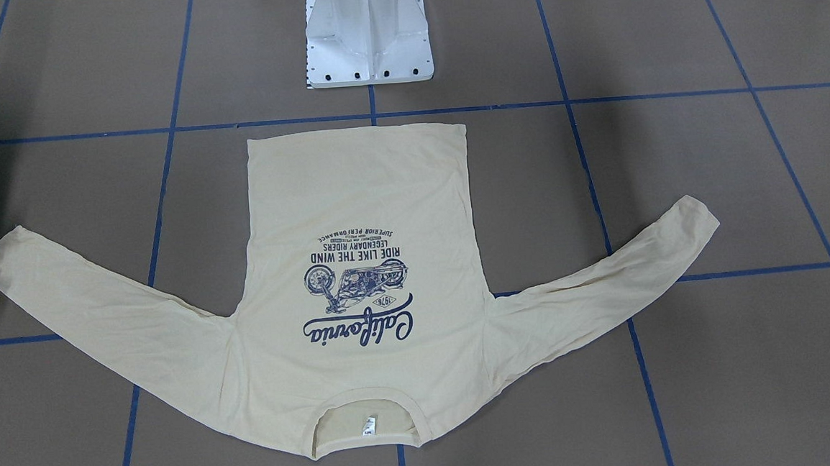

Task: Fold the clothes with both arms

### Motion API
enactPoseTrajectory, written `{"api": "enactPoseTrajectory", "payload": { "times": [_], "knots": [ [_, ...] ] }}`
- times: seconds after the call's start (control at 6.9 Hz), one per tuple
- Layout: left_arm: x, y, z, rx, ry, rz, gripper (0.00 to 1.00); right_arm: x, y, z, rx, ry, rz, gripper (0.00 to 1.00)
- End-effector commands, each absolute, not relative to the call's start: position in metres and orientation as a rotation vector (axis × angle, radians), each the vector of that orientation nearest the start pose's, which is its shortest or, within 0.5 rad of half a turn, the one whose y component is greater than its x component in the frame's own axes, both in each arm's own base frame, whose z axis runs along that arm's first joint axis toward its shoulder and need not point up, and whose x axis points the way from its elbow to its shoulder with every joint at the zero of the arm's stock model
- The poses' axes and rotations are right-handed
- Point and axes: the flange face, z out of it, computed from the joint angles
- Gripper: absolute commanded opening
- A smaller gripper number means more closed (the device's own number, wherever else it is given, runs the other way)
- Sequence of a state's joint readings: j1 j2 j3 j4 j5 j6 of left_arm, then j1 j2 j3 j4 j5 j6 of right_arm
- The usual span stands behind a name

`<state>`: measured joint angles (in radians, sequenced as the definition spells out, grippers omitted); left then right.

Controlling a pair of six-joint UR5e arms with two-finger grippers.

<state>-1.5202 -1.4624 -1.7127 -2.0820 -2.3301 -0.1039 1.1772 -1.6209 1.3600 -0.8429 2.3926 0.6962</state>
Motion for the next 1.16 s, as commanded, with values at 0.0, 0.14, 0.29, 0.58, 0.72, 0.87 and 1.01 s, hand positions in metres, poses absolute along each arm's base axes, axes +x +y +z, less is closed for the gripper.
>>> {"api": "enactPoseTrajectory", "payload": {
  "times": [0.0,0.14,0.29,0.58,0.72,0.87,1.01],
  "knots": [
    [-0.0409,-0.4718,0.5826,0.459,0.777,0.158,1.0,-0.13,-0.4639,0.7052,-0.047,-0.916,0.087,0.68],
    [-0.0409,-0.4718,0.5827,0.458,0.777,0.158,1.0,-0.1322,-0.469,0.701,-0.041,-0.919,0.085,0.52],
    [-0.0409,-0.4718,0.5826,0.459,0.777,0.158,1.0,-0.1325,-0.4698,0.7003,-0.04,-0.92,0.084,0.51],
    [-0.0409,-0.4712,0.5833,0.457,0.777,0.156,1.0,-0.1335,-0.4702,0.7003,-0.04,-0.92,0.083,0.43],
    [-0.0409,-0.4718,0.5826,0.459,0.777,0.157,1.0,-0.1335,-0.4702,0.7005,-0.042,-0.919,0.084,0.36],
    [-0.0409,-0.4718,0.5826,0.459,0.777,0.157,1.0,-0.1349,-0.4698,0.7003,-0.042,-0.92,0.08,0.36],
    [-0.0409,-0.4718,0.5827,0.457,0.777,0.156,1.0,-0.1351,-0.4698,0.6992,-0.04,-0.922,0.077,0.38]
  ]
}}
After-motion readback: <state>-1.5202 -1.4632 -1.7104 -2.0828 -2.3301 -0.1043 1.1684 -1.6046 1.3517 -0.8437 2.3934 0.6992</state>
